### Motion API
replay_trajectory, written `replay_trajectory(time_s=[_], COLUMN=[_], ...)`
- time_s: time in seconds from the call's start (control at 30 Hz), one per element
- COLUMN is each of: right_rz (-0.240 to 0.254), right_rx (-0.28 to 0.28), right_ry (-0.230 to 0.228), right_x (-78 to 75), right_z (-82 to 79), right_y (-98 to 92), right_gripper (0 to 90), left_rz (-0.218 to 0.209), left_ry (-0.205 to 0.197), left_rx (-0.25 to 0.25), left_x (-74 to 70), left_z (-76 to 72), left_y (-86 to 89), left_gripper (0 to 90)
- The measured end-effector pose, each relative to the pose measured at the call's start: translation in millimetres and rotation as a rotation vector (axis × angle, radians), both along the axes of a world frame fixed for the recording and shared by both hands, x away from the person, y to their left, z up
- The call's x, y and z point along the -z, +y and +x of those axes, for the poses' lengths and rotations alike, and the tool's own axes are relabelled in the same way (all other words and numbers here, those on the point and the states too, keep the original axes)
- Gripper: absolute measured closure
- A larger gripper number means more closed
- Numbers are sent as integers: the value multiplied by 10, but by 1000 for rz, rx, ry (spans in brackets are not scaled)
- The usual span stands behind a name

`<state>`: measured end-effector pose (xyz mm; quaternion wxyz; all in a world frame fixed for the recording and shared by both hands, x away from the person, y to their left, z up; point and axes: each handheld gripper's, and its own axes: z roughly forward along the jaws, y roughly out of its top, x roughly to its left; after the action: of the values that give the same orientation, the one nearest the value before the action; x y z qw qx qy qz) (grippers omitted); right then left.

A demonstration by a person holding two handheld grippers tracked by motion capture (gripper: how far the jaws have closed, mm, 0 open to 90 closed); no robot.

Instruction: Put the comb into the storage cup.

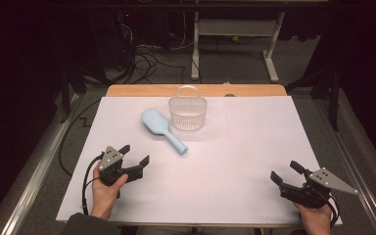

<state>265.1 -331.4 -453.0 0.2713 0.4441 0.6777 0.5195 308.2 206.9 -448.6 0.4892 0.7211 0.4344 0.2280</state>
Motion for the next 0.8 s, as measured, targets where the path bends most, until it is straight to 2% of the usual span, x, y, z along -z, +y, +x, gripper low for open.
replay_trajectory(time_s=[0.57, 0.8], right_rz=[-2, -1], right_rx=[-2, -5], right_ry=[6, 6], right_x=[6, 6], right_z=[4, 5], right_y=[-3, -1], right_gripper=[163, 163], left_rz=[18, 34], left_ry=[6, 26], left_rx=[40, 56], left_x=[-21, -18], left_z=[106, 166], left_y=[-179, -269], left_gripper=[184, 184])
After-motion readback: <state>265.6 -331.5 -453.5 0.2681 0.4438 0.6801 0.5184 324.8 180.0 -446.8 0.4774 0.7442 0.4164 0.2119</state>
